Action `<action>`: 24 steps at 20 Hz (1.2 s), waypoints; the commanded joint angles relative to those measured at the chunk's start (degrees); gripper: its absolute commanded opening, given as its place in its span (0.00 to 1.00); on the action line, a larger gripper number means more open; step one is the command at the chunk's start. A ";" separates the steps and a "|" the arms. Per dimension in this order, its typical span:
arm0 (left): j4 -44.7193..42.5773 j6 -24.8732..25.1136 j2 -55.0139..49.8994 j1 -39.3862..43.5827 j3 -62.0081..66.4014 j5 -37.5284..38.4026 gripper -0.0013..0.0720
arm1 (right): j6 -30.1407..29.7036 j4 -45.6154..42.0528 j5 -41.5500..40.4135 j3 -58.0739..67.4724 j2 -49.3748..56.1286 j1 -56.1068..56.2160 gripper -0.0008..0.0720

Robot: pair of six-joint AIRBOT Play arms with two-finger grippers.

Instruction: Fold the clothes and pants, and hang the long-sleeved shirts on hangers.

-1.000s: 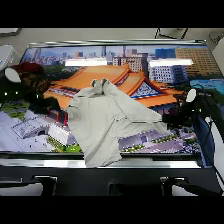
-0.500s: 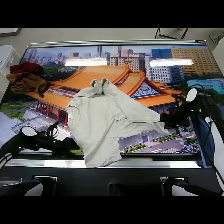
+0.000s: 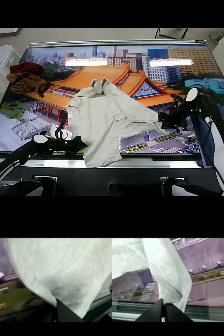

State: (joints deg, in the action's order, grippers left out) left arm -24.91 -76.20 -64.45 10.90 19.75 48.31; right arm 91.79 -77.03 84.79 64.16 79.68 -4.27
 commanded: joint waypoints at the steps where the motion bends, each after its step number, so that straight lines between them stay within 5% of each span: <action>1: 1.64 8.41 3.02 0.24 3.96 1.27 0.05 | -0.87 0.24 0.44 0.11 -1.53 0.07 0.06; 5: -8.68 11.32 16.90 -9.07 27.58 0.00 0.05 | -3.61 -0.61 -6.16 9.77 -12.13 0.07 0.06; 8: -10.75 12.87 23.43 -18.97 53.62 -9.44 0.05 | -3.48 -10.21 -21.70 24.87 -23.61 0.07 0.06; 10: -10.71 12.00 24.55 -24.52 67.60 -16.90 0.05 | 1.18 -16.98 -32.22 31.74 -31.01 0.07 0.06; 12: -10.71 9.92 24.85 -28.52 77.00 -14.86 0.05 | 6.54 -18.40 -33.92 34.03 -37.81 0.07 0.06; 16: -10.43 5.90 26.34 -29.27 80.21 -12.26 0.05 | 7.85 -18.43 -26.25 34.03 -45.57 0.07 0.06; 20: -9.81 4.17 26.45 -29.27 81.15 -17.57 0.05 | 7.87 -18.45 -28.89 34.03 -47.30 0.07 0.06; 24: -10.84 4.17 23.41 -29.27 81.02 -9.44 0.05 | 7.87 -18.82 -27.52 34.03 -44.68 0.07 0.06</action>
State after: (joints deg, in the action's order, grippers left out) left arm -34.76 -71.57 -39.33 -18.20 100.31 33.85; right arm 99.33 -95.24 56.12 98.06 33.93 -4.23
